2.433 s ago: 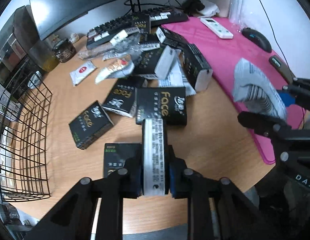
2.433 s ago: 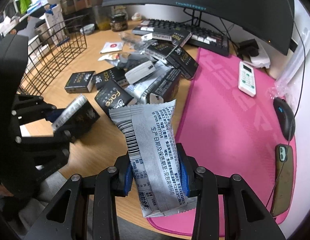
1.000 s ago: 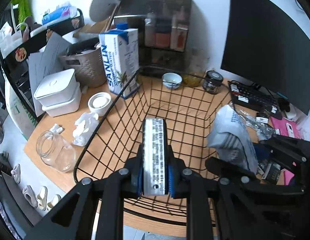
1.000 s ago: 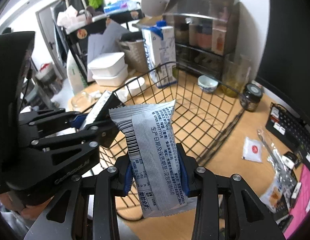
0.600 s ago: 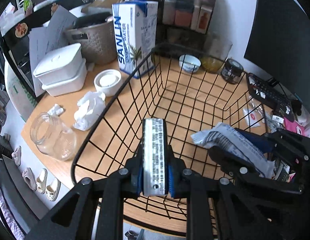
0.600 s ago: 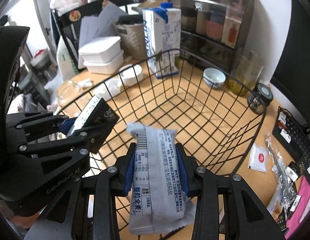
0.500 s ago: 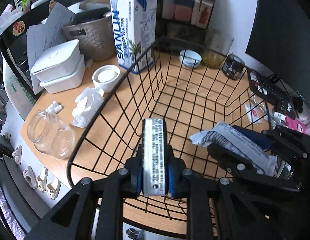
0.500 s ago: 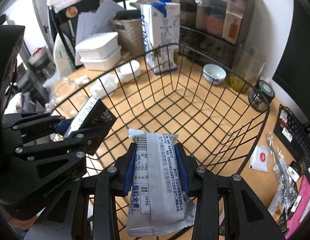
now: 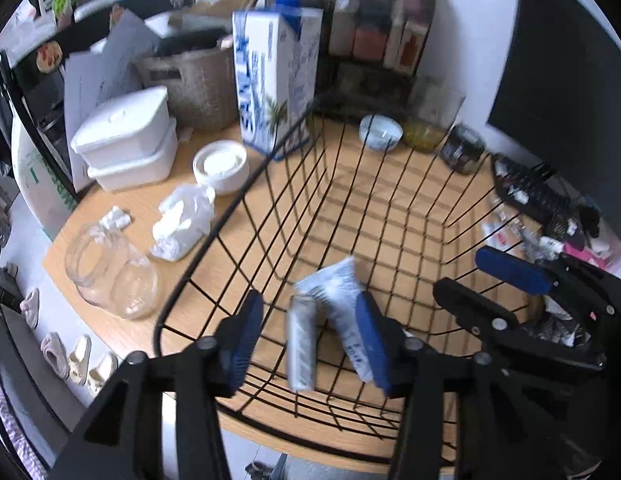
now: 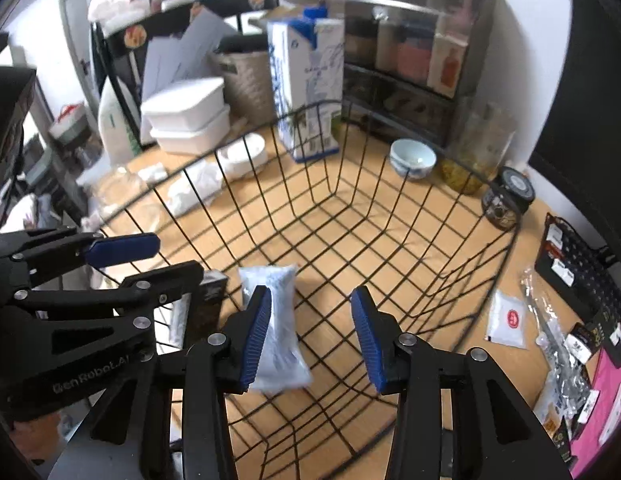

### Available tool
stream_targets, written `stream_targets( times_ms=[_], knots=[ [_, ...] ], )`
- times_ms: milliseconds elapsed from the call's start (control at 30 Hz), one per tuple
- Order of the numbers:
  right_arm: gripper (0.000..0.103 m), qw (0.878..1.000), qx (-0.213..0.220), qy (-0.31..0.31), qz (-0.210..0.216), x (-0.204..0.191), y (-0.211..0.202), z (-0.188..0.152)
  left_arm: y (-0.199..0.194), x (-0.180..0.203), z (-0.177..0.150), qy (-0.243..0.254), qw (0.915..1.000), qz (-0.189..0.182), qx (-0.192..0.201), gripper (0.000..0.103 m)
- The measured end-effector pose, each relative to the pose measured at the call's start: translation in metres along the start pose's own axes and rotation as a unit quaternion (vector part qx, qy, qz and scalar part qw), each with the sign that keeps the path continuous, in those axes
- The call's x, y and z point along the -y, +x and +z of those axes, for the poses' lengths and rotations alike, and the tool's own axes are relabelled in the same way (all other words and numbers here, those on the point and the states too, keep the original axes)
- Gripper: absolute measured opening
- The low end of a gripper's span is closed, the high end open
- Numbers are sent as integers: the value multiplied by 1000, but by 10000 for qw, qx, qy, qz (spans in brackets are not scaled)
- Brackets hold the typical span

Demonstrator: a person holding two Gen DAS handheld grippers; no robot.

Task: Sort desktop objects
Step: 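Carry both items over the wire basket and open both tools to drop them, then grasp a black Face tissue pack with the left tool while the right tool grasps another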

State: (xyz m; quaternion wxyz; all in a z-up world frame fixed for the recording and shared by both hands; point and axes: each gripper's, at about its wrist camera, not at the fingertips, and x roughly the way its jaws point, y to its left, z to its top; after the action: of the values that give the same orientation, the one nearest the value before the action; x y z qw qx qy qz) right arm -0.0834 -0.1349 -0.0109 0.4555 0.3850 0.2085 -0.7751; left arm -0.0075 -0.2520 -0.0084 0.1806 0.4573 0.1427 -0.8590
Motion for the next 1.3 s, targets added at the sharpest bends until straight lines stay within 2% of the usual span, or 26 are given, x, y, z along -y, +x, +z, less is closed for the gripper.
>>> stream_targets(
  times_ms=[167, 267, 400, 467, 600, 667, 767, 833, 867, 900, 1000, 1100, 1300],
  knots=[
    [43, 9991, 380, 85, -176, 16, -59, -22, -42, 35, -9, 447, 9969, -319, 565, 55],
    [45, 9974, 543, 256, -391, 37, -96, -48, -68, 81, -27, 1147, 9886, -658, 726, 55],
    [58, 9929, 572, 565, -878, 72, -130, -94, -76, 140, -55, 1943, 9729, -1153, 497, 55],
    [58, 9903, 412, 728, -1110, 91, -134, -117, -69, 168, -71, 2309, 9636, -1317, 275, 55],
    [58, 9847, 73, 1148, -1309, 135, -129, -164, -36, 216, -97, 2798, 9519, -1237, -168, 55],
    [58, 9854, -89, 1105, -1291, 149, -121, -181, -10, 235, -108, 2984, 9455, -1218, -458, 55],
    [58, 9900, -410, 849, -1050, 163, -99, -200, 23, 255, -123, 3188, 9380, -1082, -829, 55],
    [58, 9906, -553, 666, -1060, 170, -86, -207, 39, 262, -130, 3219, 9366, -972, -988, 55],
    [58, 9905, -582, 549, -1118, 171, -81, -208, 45, 264, -130, 3199, 9364, -1008, -1030, 58],
    [58, 9906, -603, 445, -1145, 172, -77, -209, 44, 264, -131, 3174, 9372, -1044, -1004, 63],
    [60, 9909, -691, 200, -1141, 177, -62, -205, 46, 268, -130, 3244, 9351, -1022, -999, 67],
    [63, 9914, -773, -17, -1058, 176, -55, -200, 48, 265, -127, 3186, 9349, -1153, -1058, 68],
    [63, 9915, -783, -1, -1043, 170, -47, -201, 52, 260, -123, 3106, 9335, -1347, -1180, 69]
  ],
)
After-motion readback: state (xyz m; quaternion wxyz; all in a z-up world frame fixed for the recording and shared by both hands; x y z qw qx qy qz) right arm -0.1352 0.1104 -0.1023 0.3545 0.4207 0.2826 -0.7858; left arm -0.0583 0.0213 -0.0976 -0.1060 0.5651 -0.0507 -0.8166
